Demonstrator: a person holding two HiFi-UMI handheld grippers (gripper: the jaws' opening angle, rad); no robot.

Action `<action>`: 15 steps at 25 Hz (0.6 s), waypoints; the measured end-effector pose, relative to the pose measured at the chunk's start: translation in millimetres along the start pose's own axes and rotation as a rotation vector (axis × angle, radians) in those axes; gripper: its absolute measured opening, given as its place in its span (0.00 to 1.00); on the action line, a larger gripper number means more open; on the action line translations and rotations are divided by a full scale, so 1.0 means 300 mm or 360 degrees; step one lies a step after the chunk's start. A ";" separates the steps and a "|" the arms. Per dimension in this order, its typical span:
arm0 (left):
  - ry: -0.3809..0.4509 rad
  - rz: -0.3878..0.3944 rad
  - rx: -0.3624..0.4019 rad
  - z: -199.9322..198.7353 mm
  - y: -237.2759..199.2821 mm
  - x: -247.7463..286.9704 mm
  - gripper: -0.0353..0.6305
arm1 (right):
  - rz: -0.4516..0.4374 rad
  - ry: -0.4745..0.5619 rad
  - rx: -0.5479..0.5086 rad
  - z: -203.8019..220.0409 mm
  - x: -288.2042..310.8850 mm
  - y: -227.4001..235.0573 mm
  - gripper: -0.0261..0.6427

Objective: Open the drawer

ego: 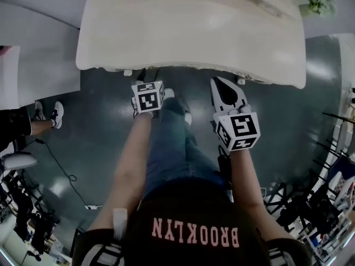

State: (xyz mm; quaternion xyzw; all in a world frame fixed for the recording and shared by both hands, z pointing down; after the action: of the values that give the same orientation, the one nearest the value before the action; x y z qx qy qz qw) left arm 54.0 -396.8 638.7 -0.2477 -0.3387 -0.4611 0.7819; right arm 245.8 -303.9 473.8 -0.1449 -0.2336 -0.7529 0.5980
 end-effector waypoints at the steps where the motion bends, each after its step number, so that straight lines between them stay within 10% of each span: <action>1: -0.0009 0.0003 -0.0001 0.000 -0.003 0.013 0.38 | -0.0001 -0.0006 -0.0006 -0.002 0.008 0.001 0.03; 15: 0.0004 0.0017 0.0038 -0.012 -0.010 0.053 0.23 | 0.0006 -0.0012 0.0000 -0.012 0.024 0.028 0.03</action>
State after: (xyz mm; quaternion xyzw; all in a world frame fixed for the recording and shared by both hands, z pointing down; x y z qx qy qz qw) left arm 58.1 -409.5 648.5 -0.2394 -0.3419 -0.4531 0.7877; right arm 252.4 -313.2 475.8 -0.1482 -0.2355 -0.7513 0.5984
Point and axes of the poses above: the fingertips, and each gripper's own axes: x forward along the fingers, y to its right, z out of its underside, the point moved 4 cm from there along -x, backward along the fingers, and after that the axes turned 4 degrees about x, right-handed, at the moved point
